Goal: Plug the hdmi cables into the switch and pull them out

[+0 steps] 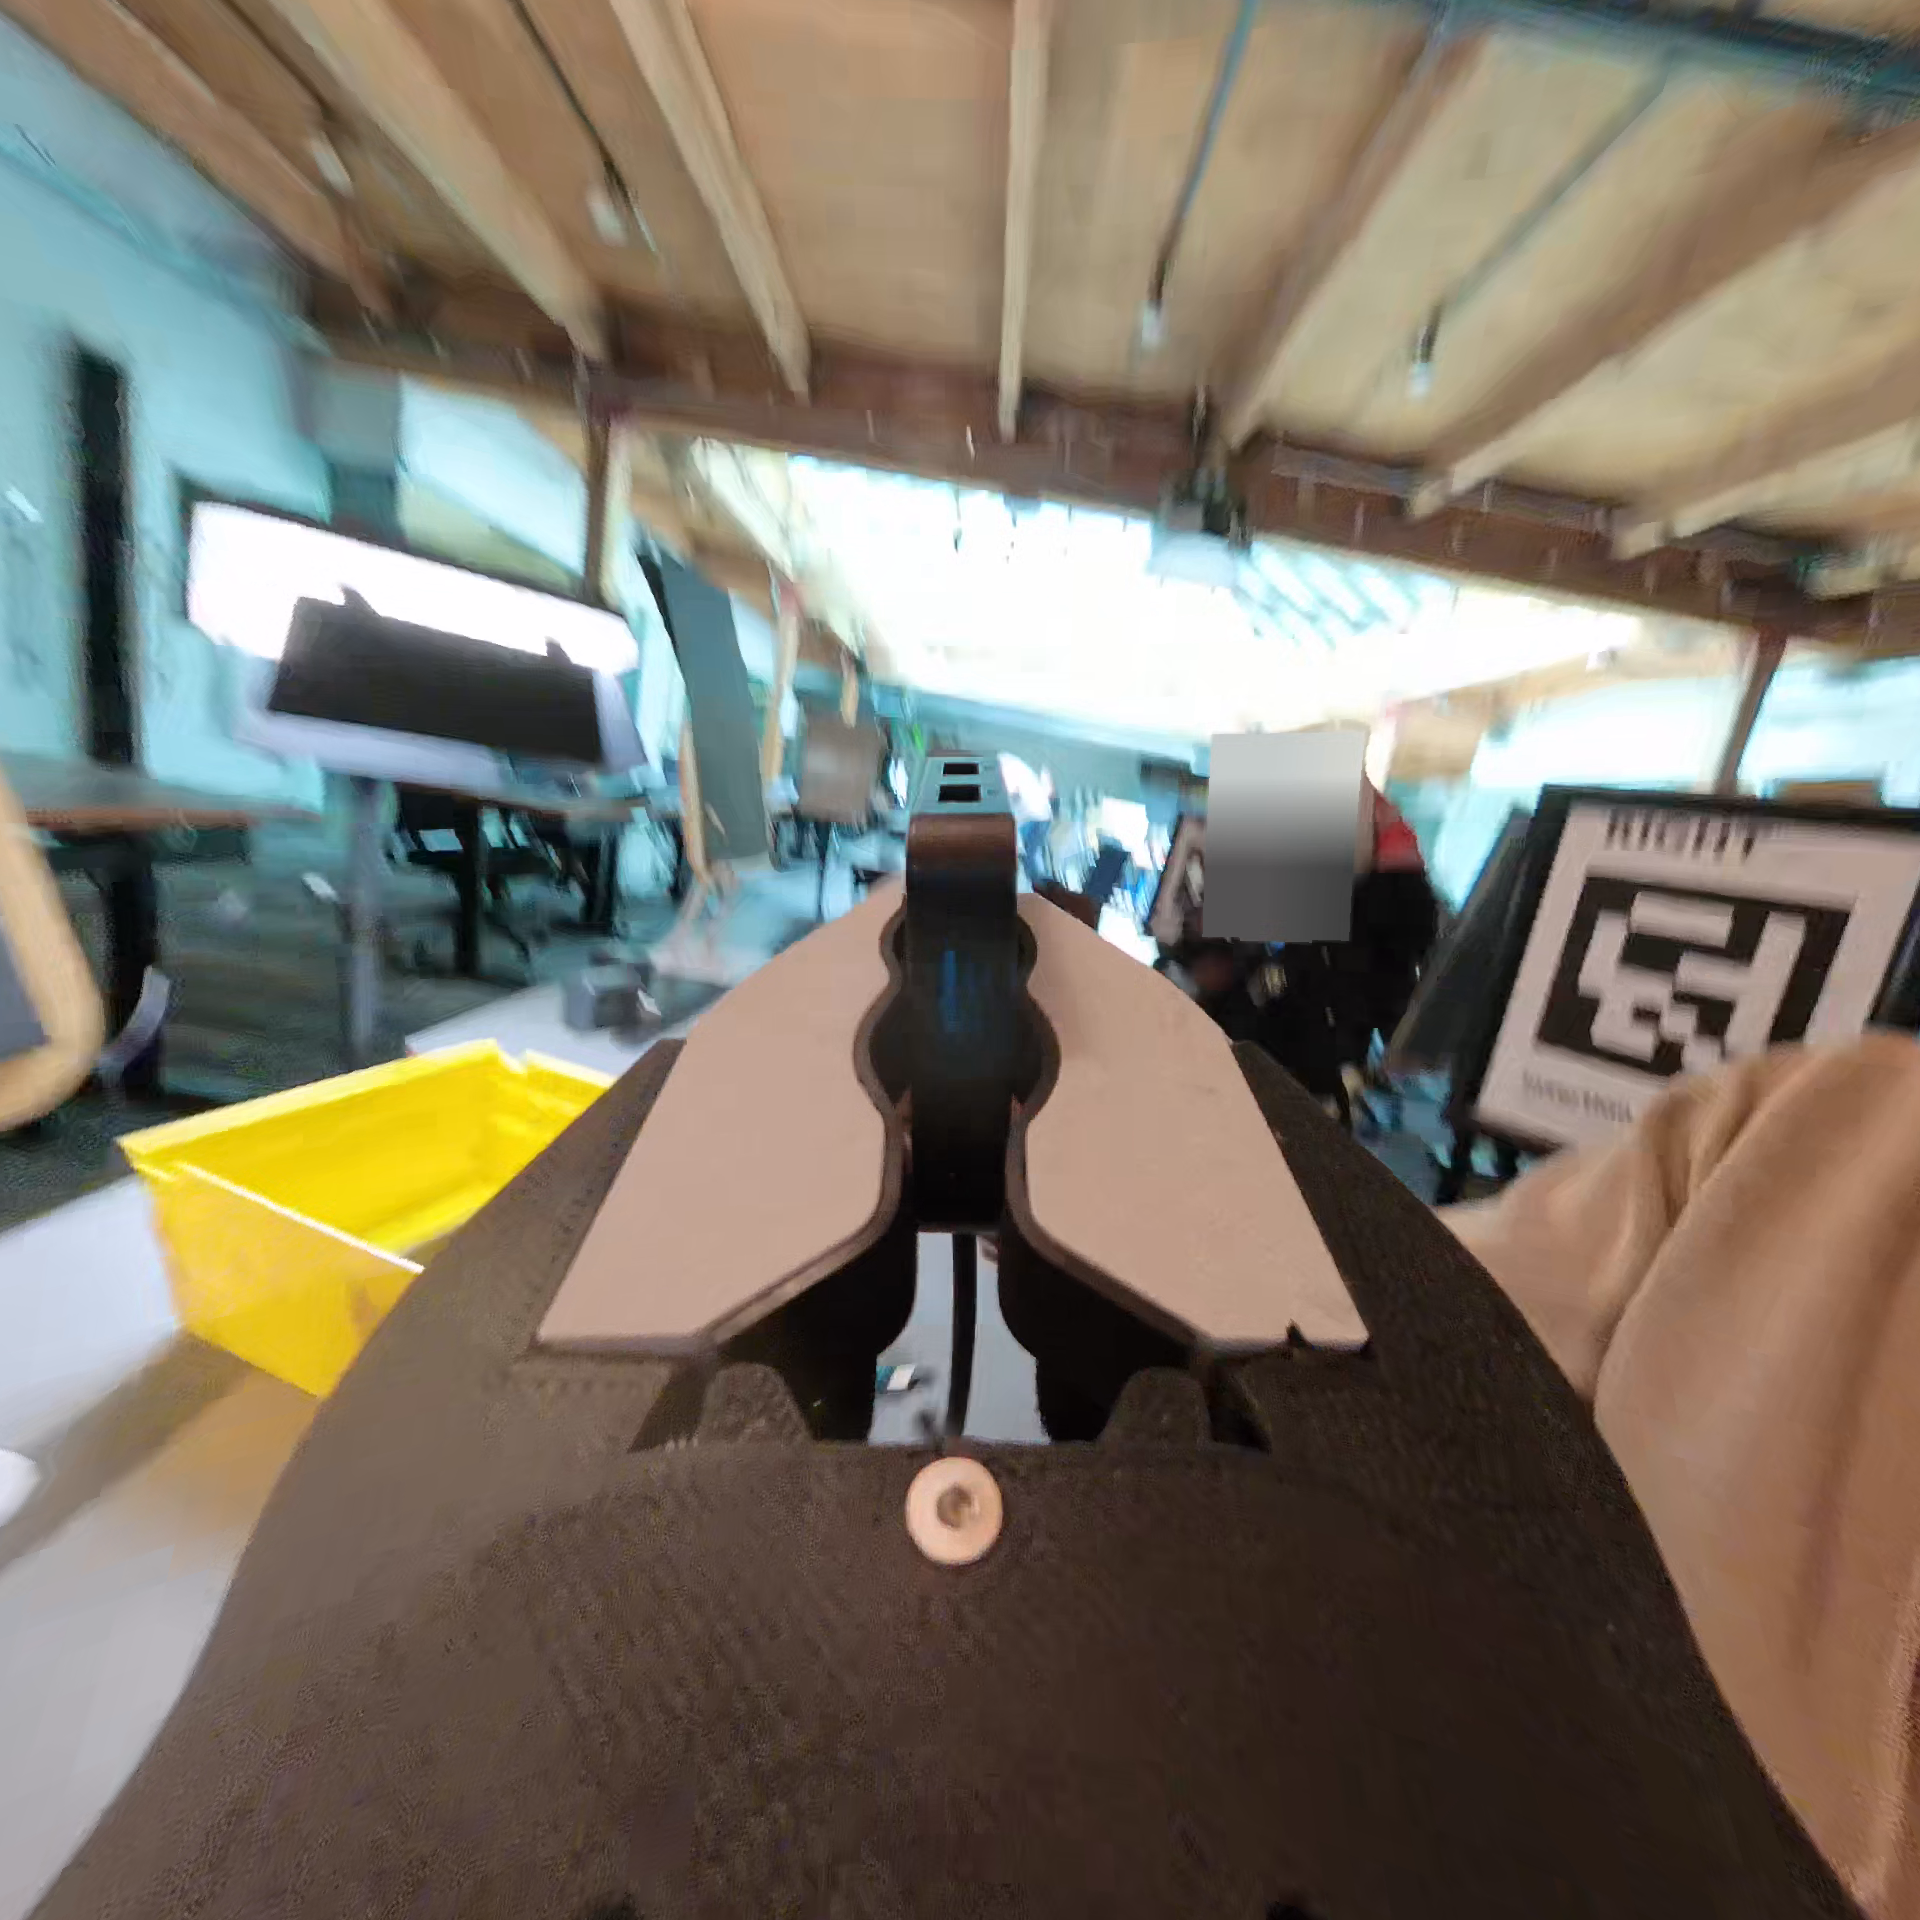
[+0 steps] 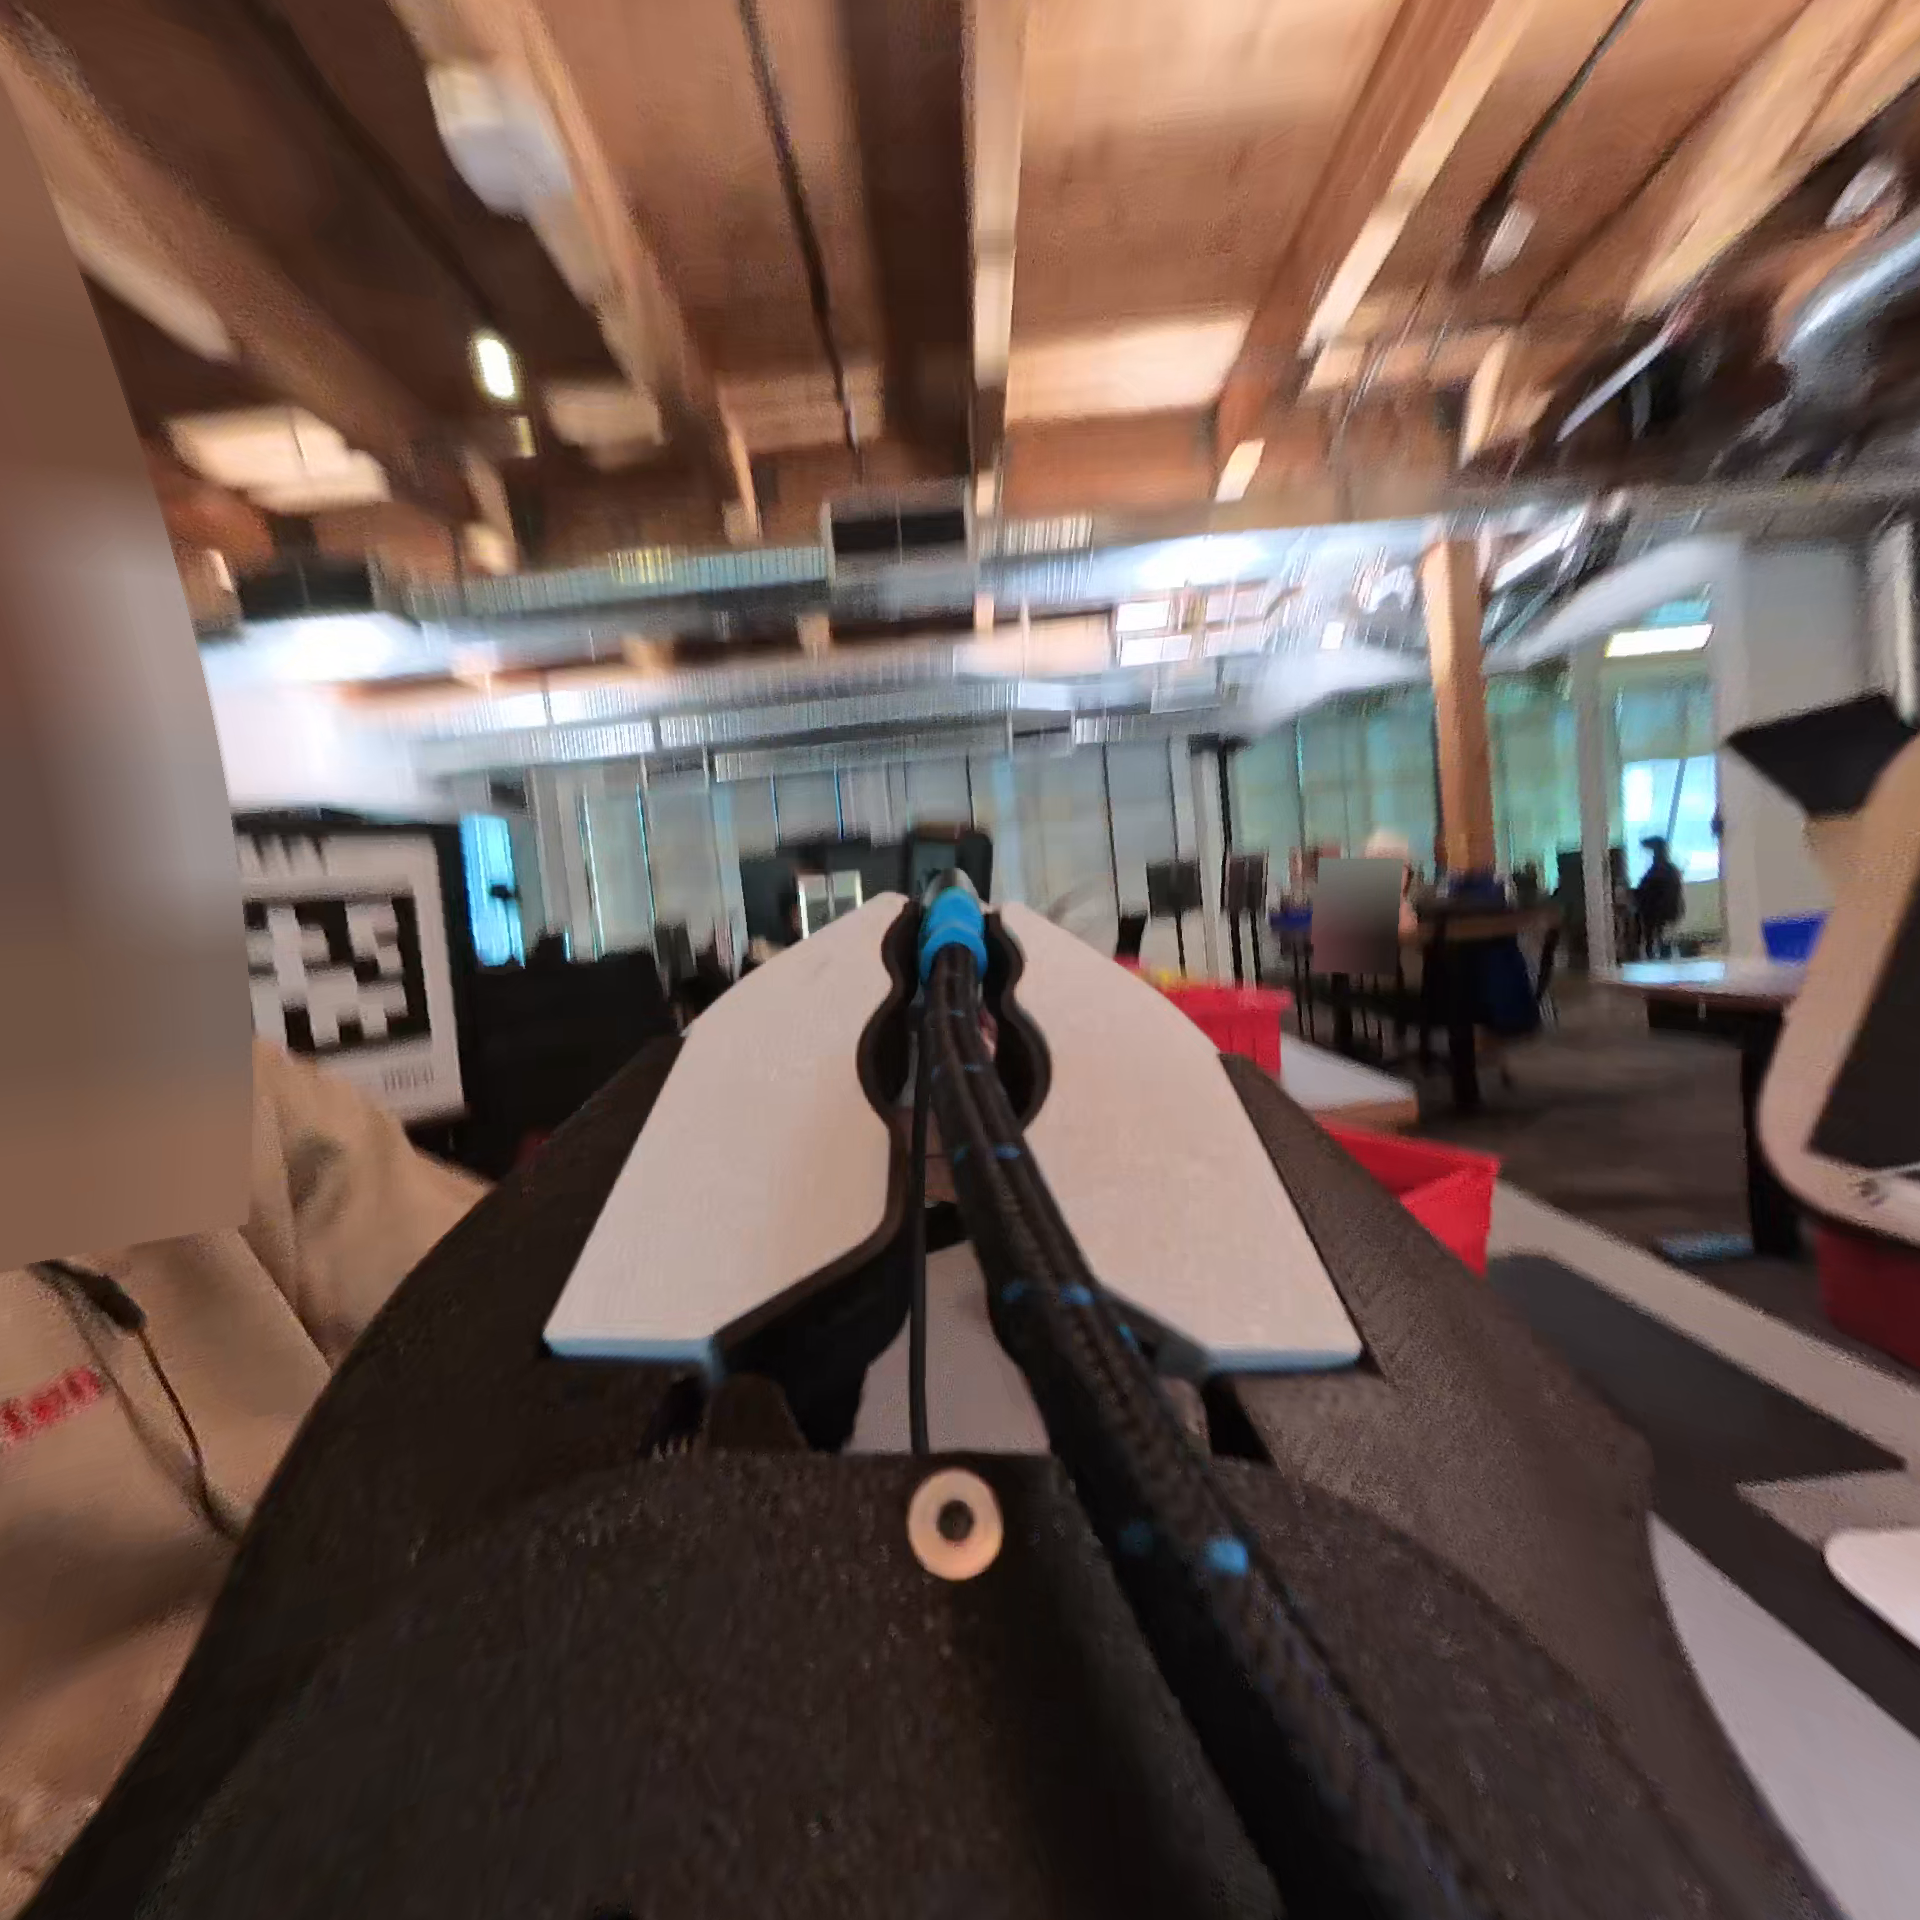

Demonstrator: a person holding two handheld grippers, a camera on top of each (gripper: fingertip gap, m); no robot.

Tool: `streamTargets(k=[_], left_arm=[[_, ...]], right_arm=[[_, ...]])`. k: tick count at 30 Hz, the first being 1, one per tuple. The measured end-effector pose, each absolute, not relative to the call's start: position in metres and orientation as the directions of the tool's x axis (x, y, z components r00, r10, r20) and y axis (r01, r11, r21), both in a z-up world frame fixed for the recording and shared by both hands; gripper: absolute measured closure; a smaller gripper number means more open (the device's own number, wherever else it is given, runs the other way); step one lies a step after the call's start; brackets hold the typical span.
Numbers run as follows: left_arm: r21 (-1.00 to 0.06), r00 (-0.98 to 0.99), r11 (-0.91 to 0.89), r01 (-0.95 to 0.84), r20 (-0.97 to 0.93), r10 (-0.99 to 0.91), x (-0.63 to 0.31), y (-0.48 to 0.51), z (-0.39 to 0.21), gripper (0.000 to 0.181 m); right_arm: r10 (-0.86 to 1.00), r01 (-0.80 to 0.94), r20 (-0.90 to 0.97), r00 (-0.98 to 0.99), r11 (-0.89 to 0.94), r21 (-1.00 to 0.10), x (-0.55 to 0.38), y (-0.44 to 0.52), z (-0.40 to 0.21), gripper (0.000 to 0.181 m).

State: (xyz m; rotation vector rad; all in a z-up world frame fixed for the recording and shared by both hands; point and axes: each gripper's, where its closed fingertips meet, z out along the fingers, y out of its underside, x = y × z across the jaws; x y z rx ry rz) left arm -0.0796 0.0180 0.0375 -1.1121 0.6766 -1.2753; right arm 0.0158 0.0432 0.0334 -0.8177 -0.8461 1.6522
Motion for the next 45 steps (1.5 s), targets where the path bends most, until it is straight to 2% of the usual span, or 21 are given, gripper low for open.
streamTargets(k=[1, 2, 6, 10, 16, 21, 25, 32, 36, 38, 45], left_arm=[[-0.899, 0.259, -0.031, 0.437, 0.158, -0.953, -0.105, 0.020, 0.049, 0.167], [-0.903, 0.311, 0.021, 0.429, 0.126, -0.942, -0.125, 0.020, 0.054, 0.167], [-0.925, 0.390, 0.081, 0.372, 0.077, -0.917, -0.148, 0.018, 0.059, 0.167], [-0.943, 0.392, 0.036, 0.332, 0.104, -0.914, -0.135, 0.026, 0.046, 0.167], [-0.960, 0.424, 0.017, 0.280, 0.108, -0.899, -0.129, 0.035, 0.034, 0.167], [-0.967, 0.454, -0.007, 0.255, 0.126, -0.882, -0.129, 0.045, 0.023, 0.167], [-0.973, 0.470, -0.007, 0.229, 0.117, -0.875, -0.129, 0.049, 0.019, 0.167], [-0.981, 0.503, 0.025, 0.190, 0.075, -0.861, -0.136, 0.047, 0.021, 0.167], [-0.985, 0.515, 0.028, 0.172, 0.066, -0.855, -0.135, 0.047, 0.019, 0.167], [-0.986, 0.521, 0.026, 0.163, 0.064, -0.851, -0.134, 0.048, 0.017, 0.167], [-0.990, 0.512, -0.003, 0.144, 0.077, -0.856, -0.123, 0.051, 0.009, 0.167]], right_arm=[[0.979, -0.527, -0.103, -0.177, -0.182, -0.830, 0.040, 0.055, 0.038, 0.170], [0.993, -0.508, -0.084, -0.084, -0.115, -0.854, 0.055, 0.065, 0.036, 0.170], [0.989, -0.321, -0.080, 0.128, -0.035, -0.946, 0.065, 0.086, 0.022, 0.170], [0.956, -0.169, -0.205, 0.208, -0.172, -0.971, 0.049, 0.107, -0.008, 0.170], [0.926, 0.004, -0.236, 0.294, -0.248, -0.969, 0.032, 0.126, -0.049, 0.170], [0.895, 0.187, -0.221, 0.388, -0.312, -0.932, 0.023, 0.155, -0.083, 0.170], [0.837, 0.357, -0.223, 0.500, -0.433, -0.828, 0.031, 0.198, -0.120, 0.170], [0.672, 0.263, -0.327, 0.665, -0.620, -0.739, 0.051, 0.226, -0.177, 0.169], [0.628, 0.228, -0.327, 0.706, -0.638, -0.735, 0.055, 0.217, -0.188, 0.167], [0.632, 0.214, -0.321, 0.705, -0.622, -0.753, 0.056, 0.207, -0.182, 0.159], [0.742, 0.407, -0.125, 0.659, -0.491, -0.771, 0.064, 0.162, -0.169, 0.150]])
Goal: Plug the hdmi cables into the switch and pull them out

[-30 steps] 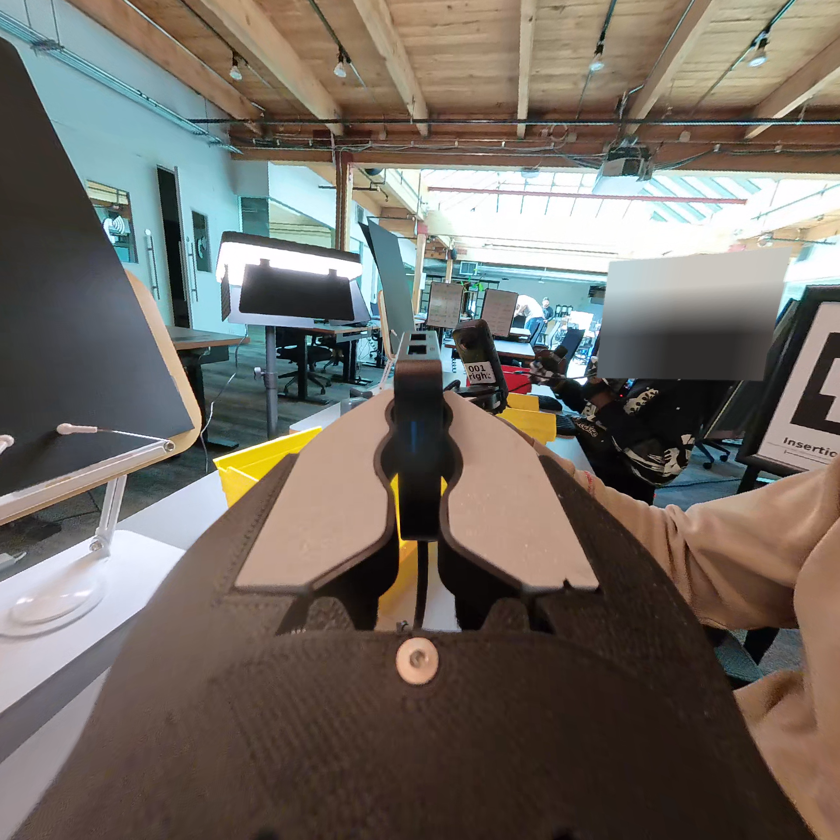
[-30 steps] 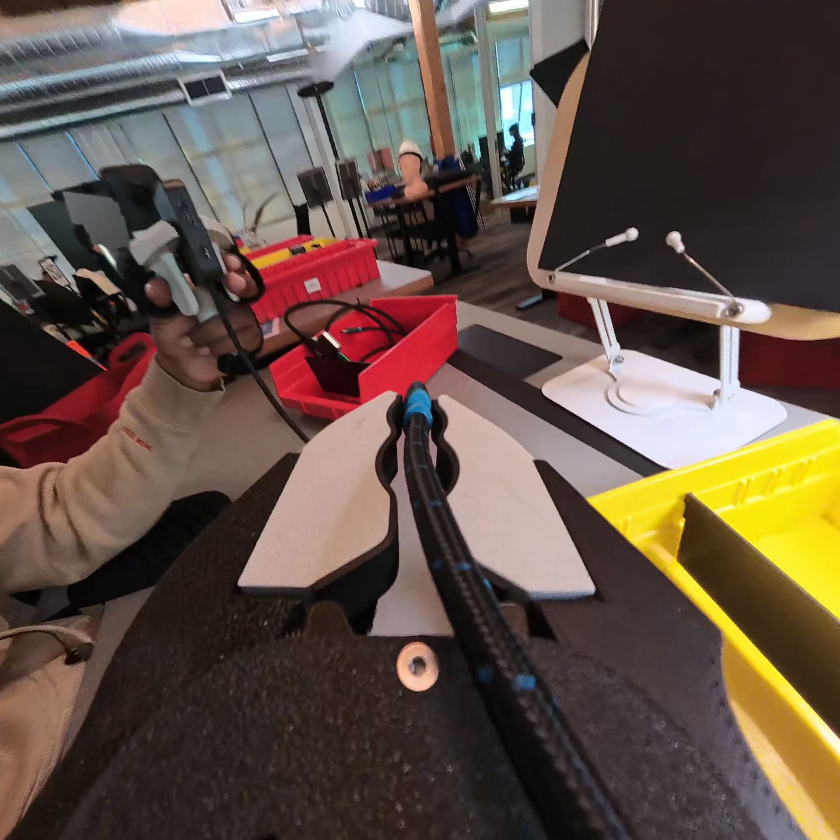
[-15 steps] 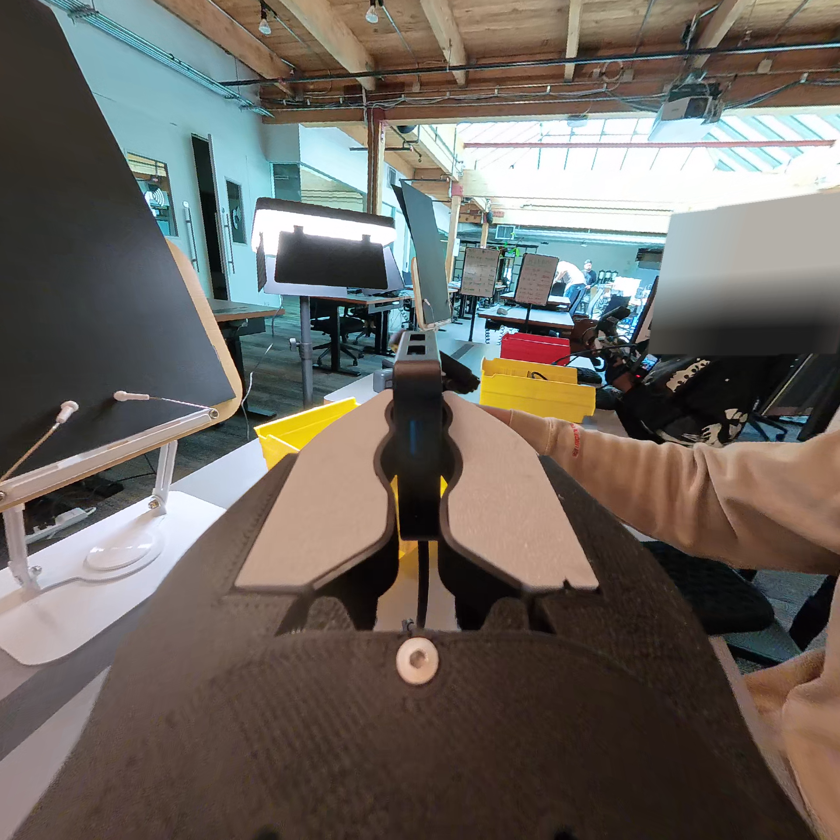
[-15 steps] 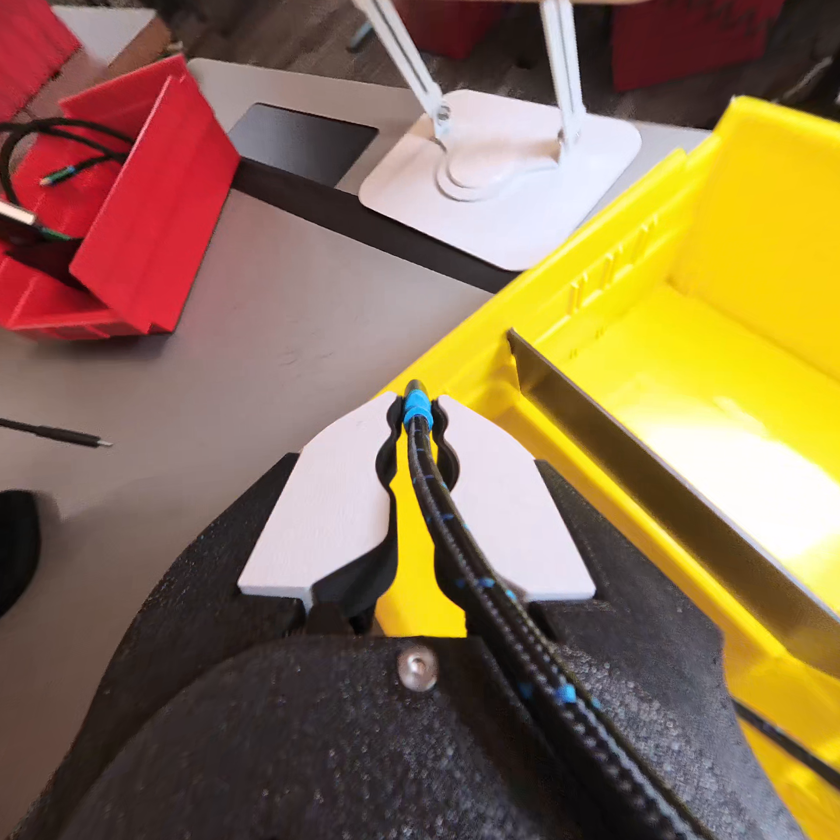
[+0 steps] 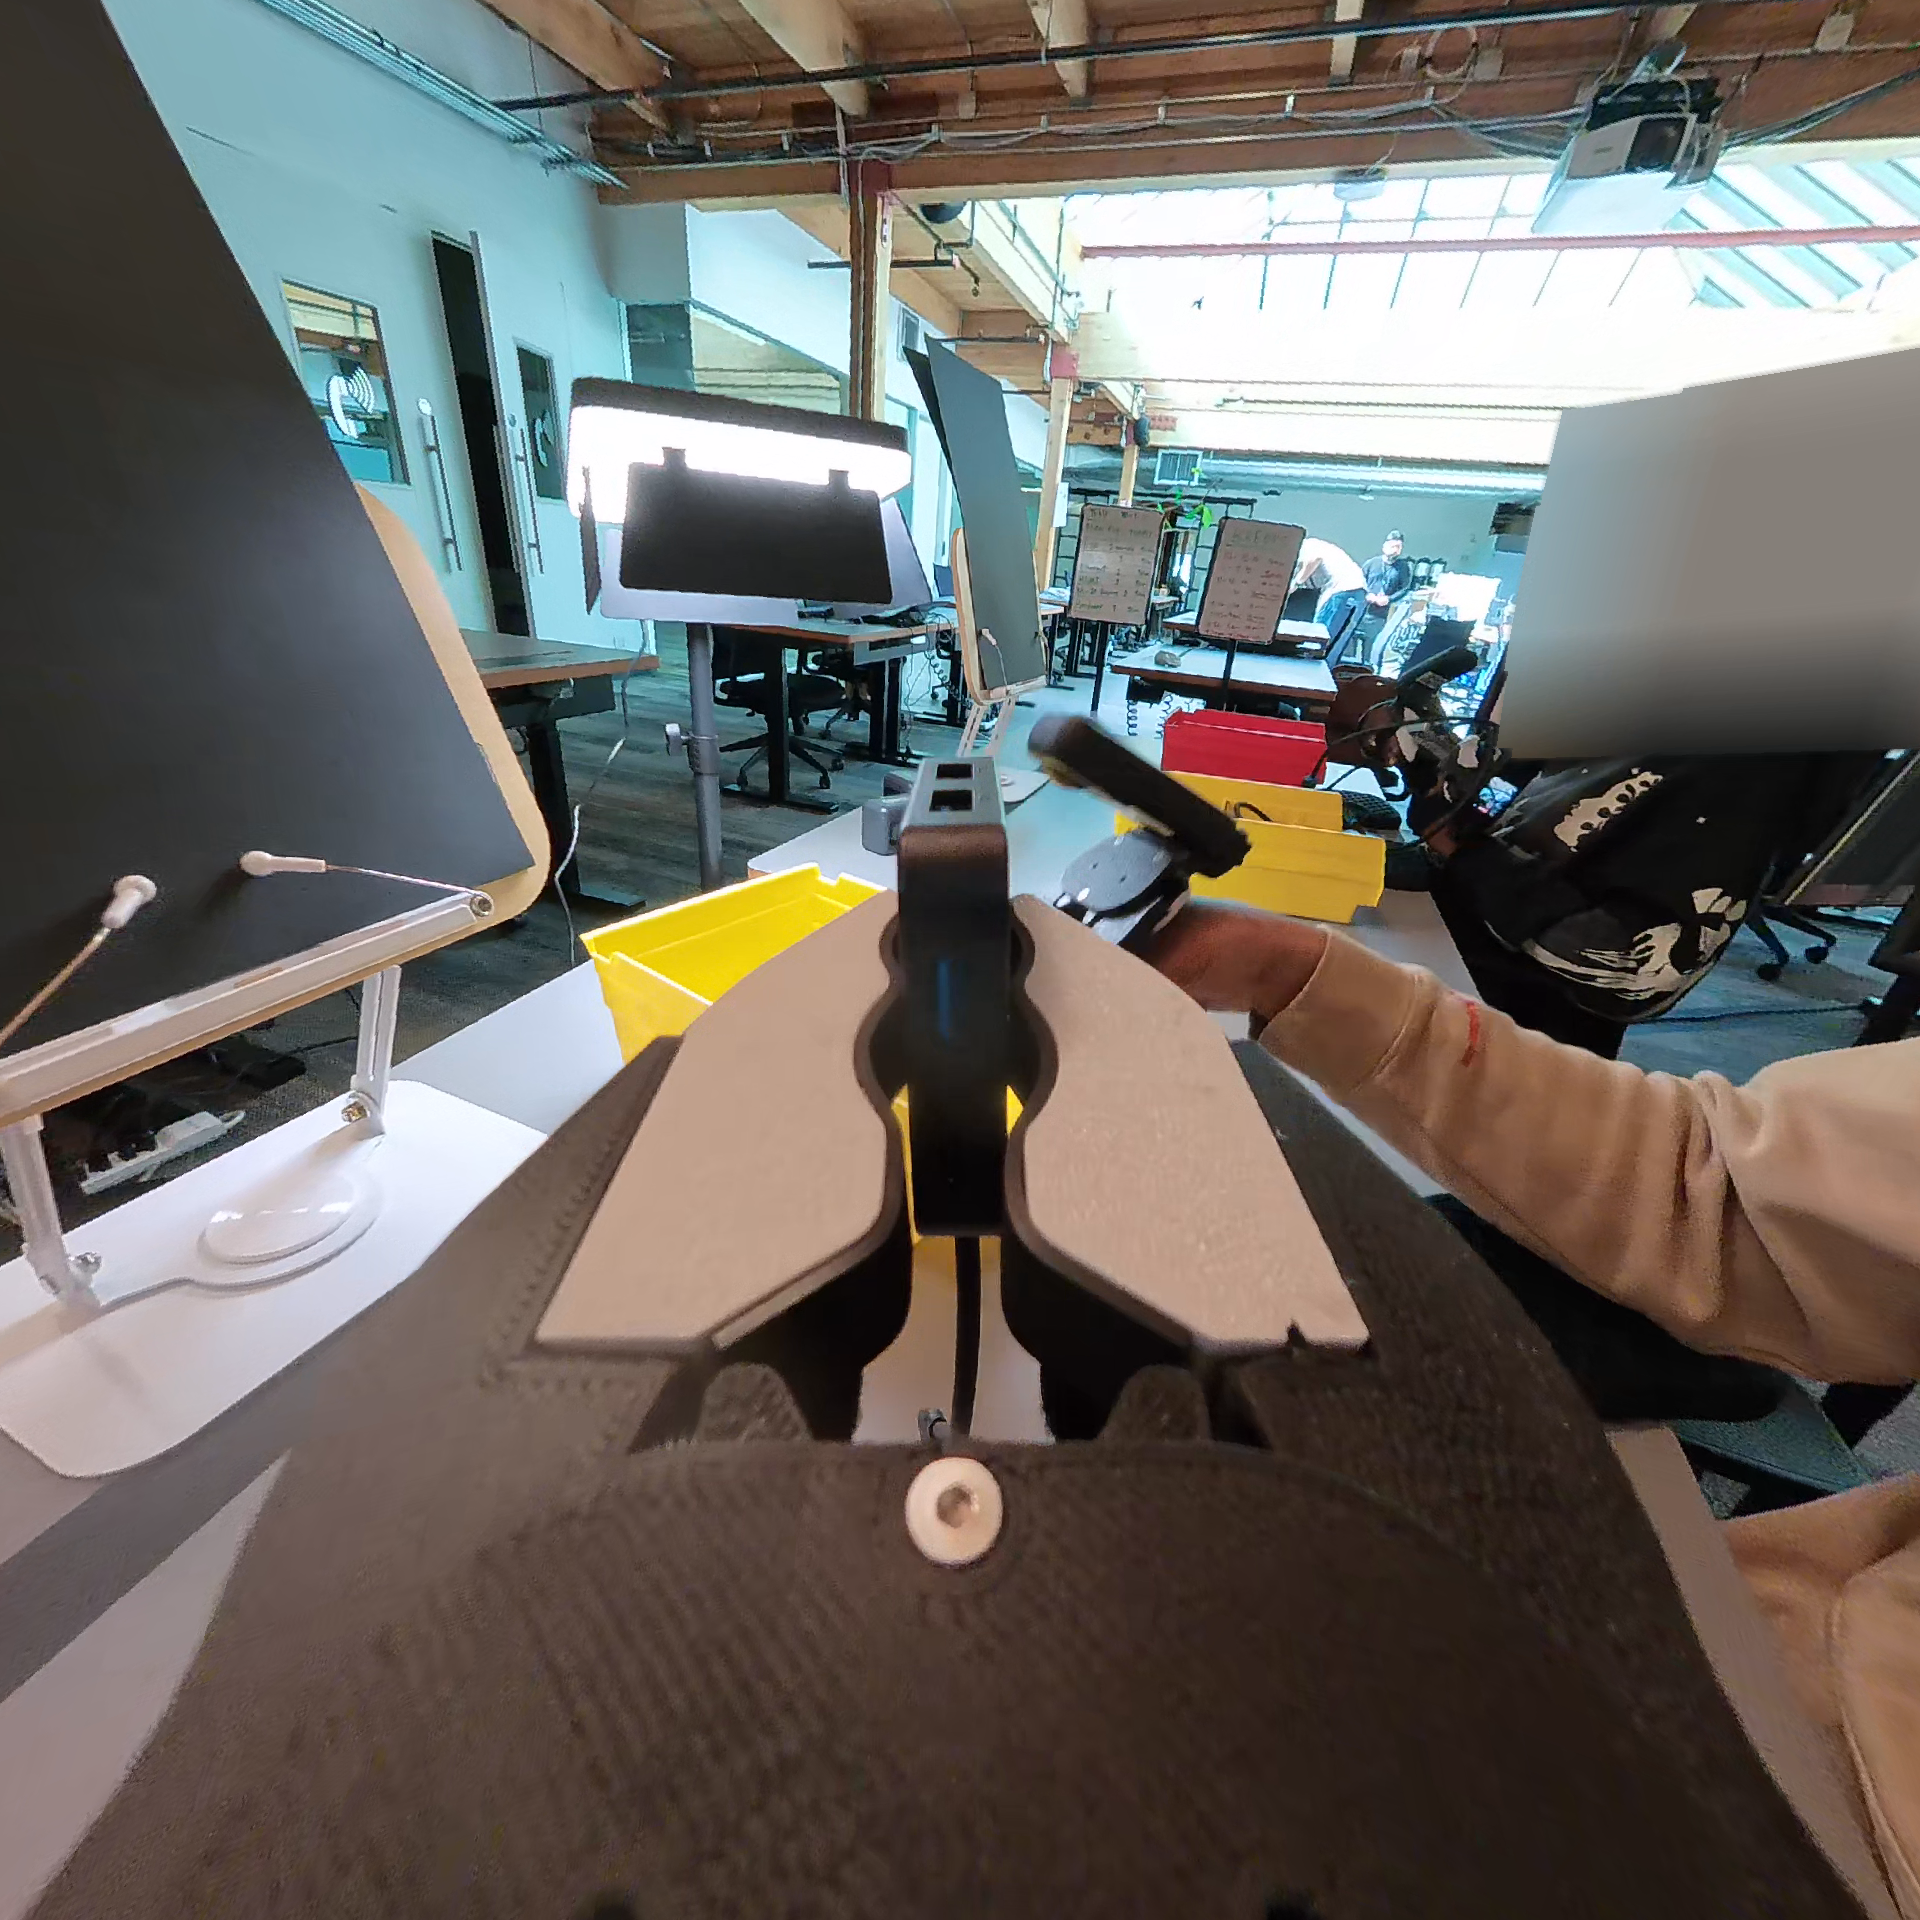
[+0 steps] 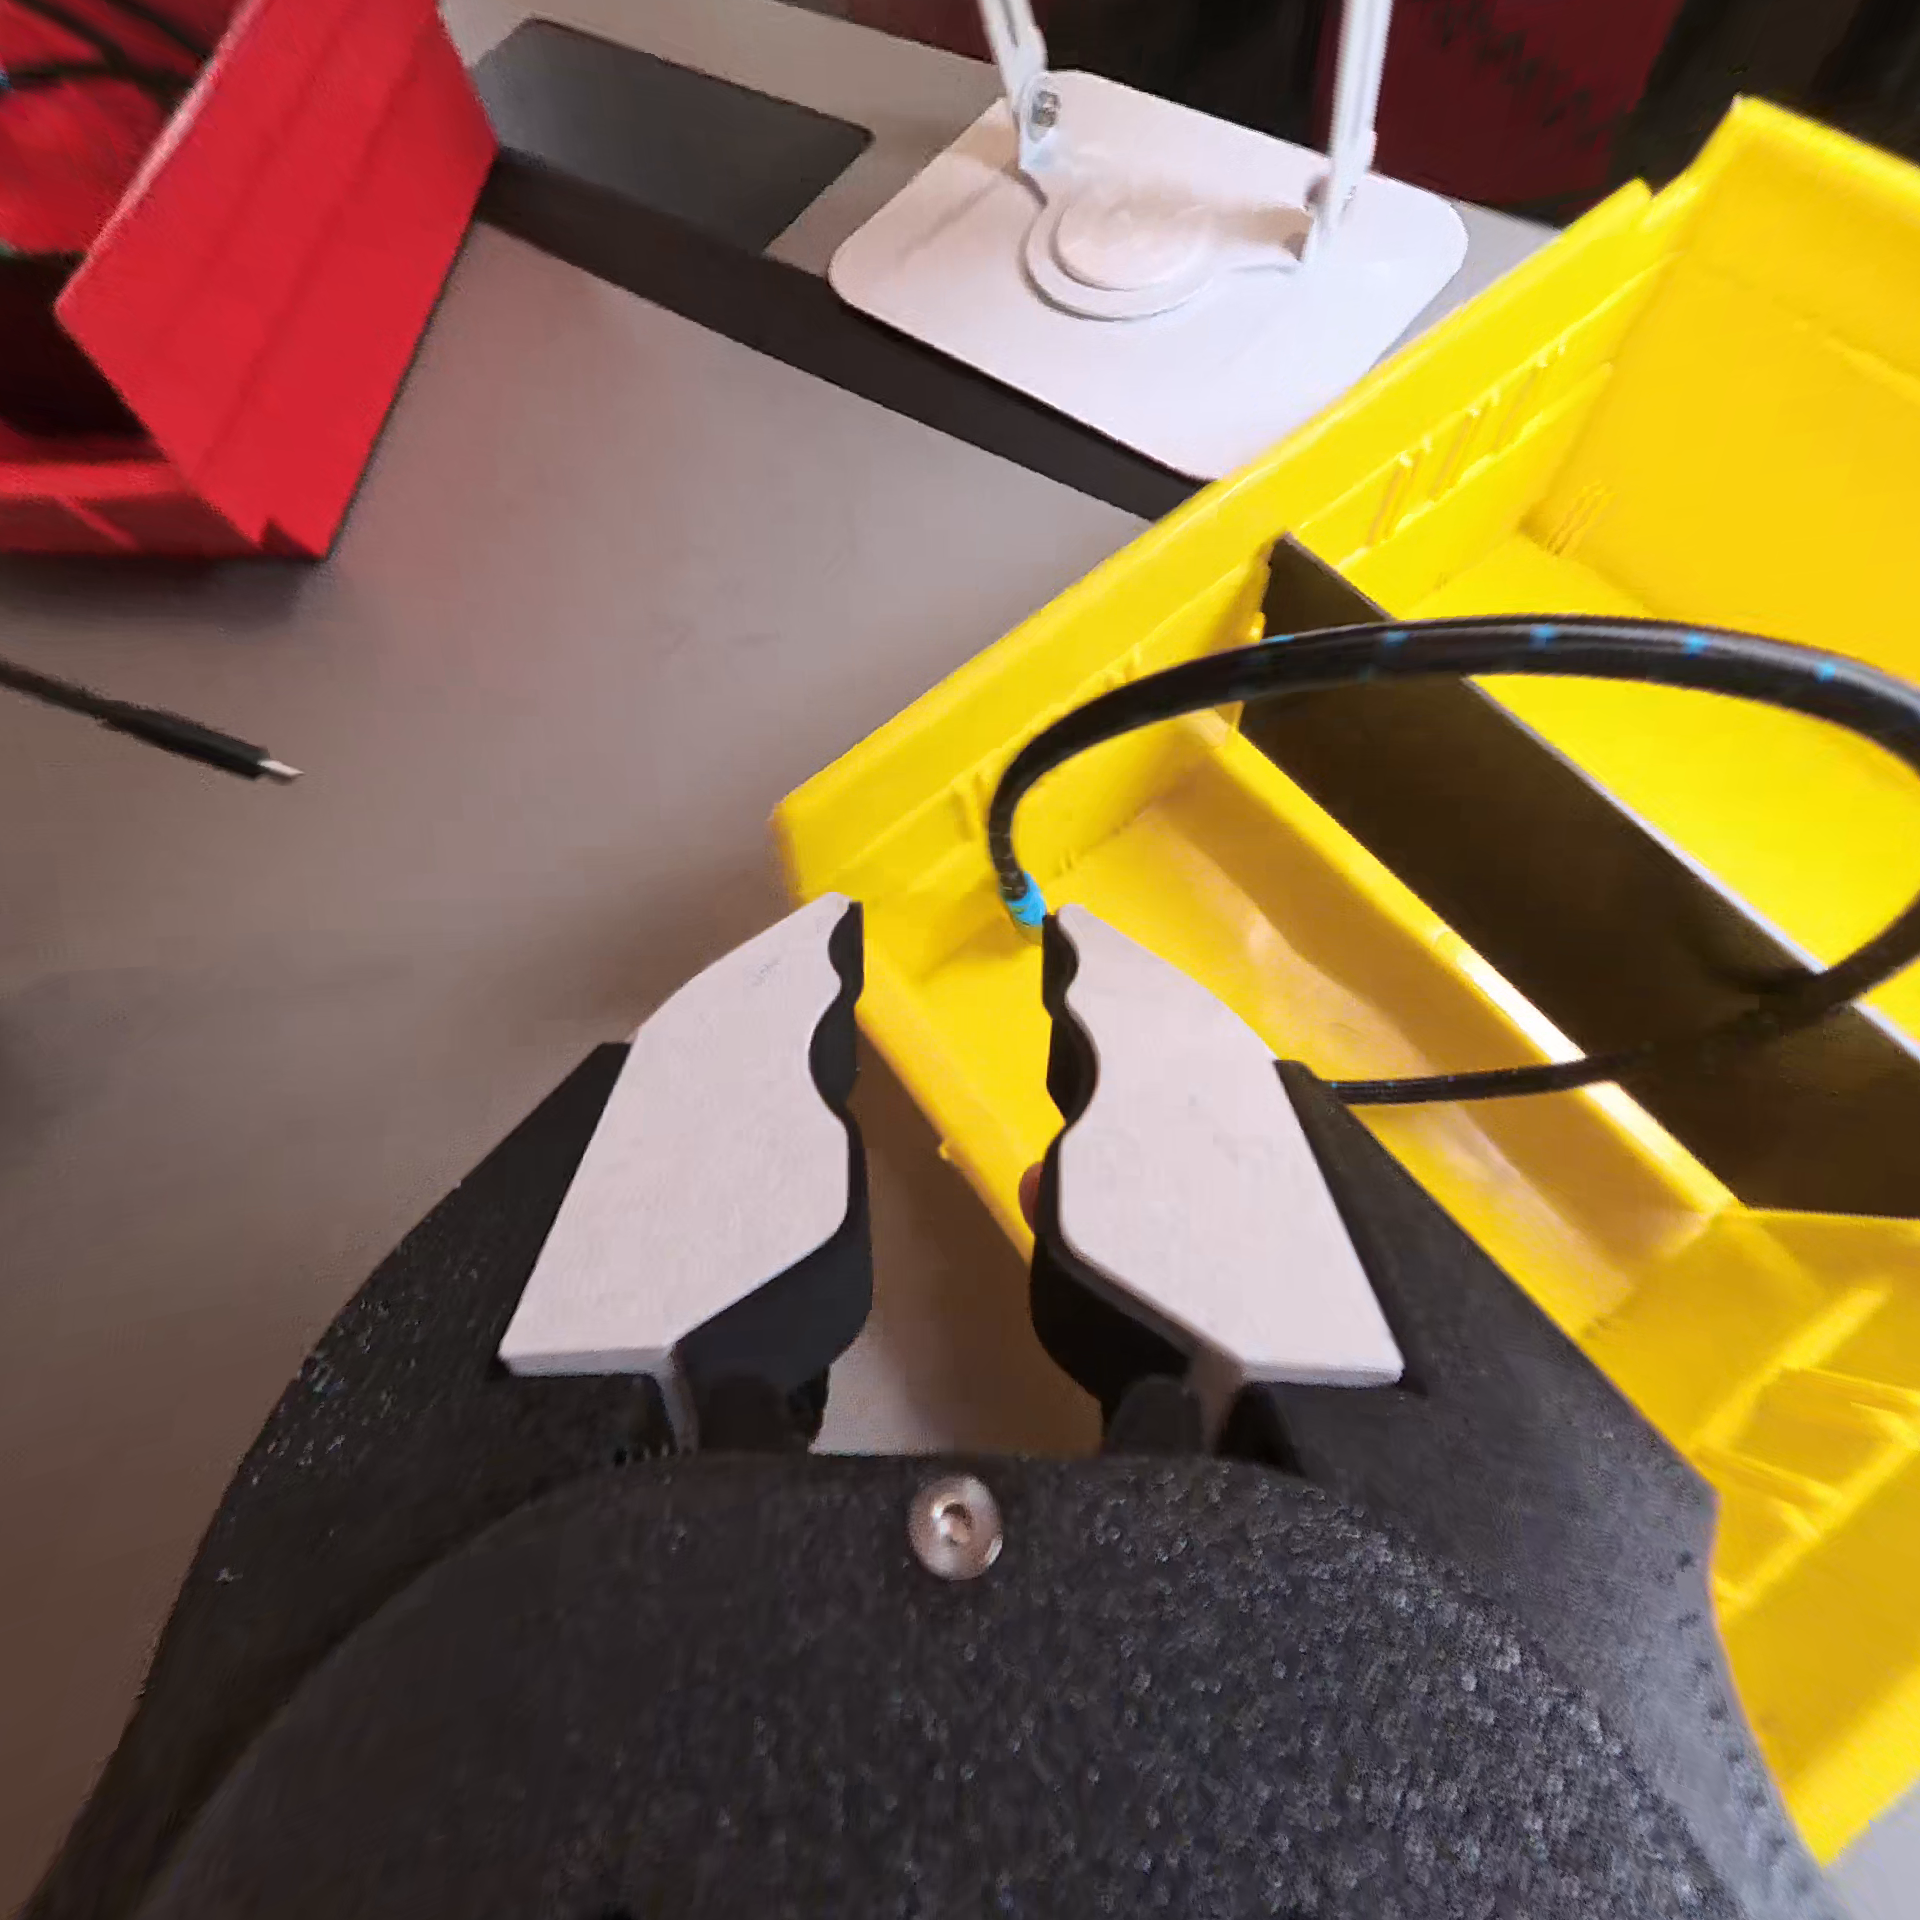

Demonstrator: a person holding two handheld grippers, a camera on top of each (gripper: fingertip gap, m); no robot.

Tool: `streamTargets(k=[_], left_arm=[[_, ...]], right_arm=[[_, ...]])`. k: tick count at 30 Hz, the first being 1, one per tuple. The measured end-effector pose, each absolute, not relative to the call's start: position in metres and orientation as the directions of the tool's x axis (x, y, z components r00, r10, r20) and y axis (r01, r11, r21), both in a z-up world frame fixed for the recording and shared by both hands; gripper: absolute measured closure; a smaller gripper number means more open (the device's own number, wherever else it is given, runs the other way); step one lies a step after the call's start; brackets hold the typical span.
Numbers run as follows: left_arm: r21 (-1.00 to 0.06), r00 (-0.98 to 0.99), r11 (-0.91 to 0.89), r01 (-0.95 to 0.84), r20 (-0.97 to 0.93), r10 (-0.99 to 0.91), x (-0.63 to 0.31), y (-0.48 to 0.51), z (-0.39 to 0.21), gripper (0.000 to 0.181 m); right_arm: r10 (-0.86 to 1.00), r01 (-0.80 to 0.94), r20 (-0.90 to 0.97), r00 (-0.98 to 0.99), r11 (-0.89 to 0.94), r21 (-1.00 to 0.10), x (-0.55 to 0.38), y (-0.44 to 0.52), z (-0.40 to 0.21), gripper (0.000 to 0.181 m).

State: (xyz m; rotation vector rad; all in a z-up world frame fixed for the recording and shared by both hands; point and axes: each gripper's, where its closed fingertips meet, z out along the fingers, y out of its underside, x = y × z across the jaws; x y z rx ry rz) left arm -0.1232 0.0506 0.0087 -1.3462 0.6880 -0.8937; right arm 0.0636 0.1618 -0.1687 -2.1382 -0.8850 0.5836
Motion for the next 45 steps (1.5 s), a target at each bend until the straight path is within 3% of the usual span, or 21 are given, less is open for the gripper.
streamTargets(k=[6, 11, 14, 17, 23, 25, 29, 31, 38, 41, 45], left_arm=[[-0.995, 0.465, -0.030, 0.098, 0.072, -0.882, -0.101, 0.051, -0.007, 0.167], [-0.999, 0.389, -0.037, 0.006, 0.036, -0.921, -0.079, 0.044, -0.027, 0.167], [-0.995, 0.334, -0.019, -0.100, -0.015, -0.943, -0.065, 0.036, -0.044, 0.167], [-0.976, 0.278, -0.009, -0.219, -0.054, -0.959, -0.051, 0.029, -0.066, 0.167], [-0.966, 0.173, 0.018, -0.258, -0.064, -0.983, -0.036, 0.013, -0.078, 0.166], [-0.971, 0.170, 0.029, -0.239, -0.072, -0.983, -0.038, 0.010, -0.072, 0.151], [-0.992, 0.303, 0.020, -0.128, -0.058, -0.951, -0.060, 0.028, -0.046, 0.135], [-0.997, 0.394, 0.003, -0.073, -0.031, -0.919, -0.078, 0.043, -0.037, 0.135], [-0.999, 0.495, -0.025, -0.043, 0.000, -0.869, -0.103, 0.057, -0.030, 0.140], [-0.998, 0.515, -0.014, -0.059, -0.018, -0.857, -0.105, 0.058, -0.029, 0.141], [-0.997, 0.529, -0.038, -0.064, -0.001, -0.848, -0.109, 0.060, -0.030, 0.140]], right_arm=[[0.933, 0.247, -0.061, 0.354, -0.156, -0.956, 0.007, 0.109, -0.068, 0.152], [0.994, 0.086, 0.018, 0.110, 0.008, -0.996, -0.035, 0.061, -0.009, 0.151], [0.999, 0.072, 0.046, 0.017, 0.044, -0.996, -0.051, 0.040, -0.012, 0.150], [0.992, 0.179, 0.122, -0.016, 0.123, -0.976, -0.056, 0.035, -0.038, 0.149], [0.968, 0.297, 0.176, -0.178, 0.223, -0.929, -0.049, 0.013, -0.067, 0.168], [0.959, 0.288, 0.200, -0.200, 0.253, -0.924, -0.045, 0.007, -0.060, 0.168], [0.954, 0.250, 0.290, -0.080, 0.301, -0.920, -0.029, 0.025, -0.031, 0.168], [0.945, 0.263, 0.327, 0.012, 0.313, -0.913, -0.021, 0.047, -0.014, 0.168], [0.763, 0.556, 0.547, 0.345, 0.304, -0.774, 0.015, 0.162, 0.029, 0.167], [0.673, 0.720, 0.626, 0.394, 0.197, -0.665, 0.040, 0.218, 0.007, 0.167], [0.649, 0.856, 0.660, 0.378, 0.026, -0.516, 0.073, 0.276, -0.069, 0.167]])
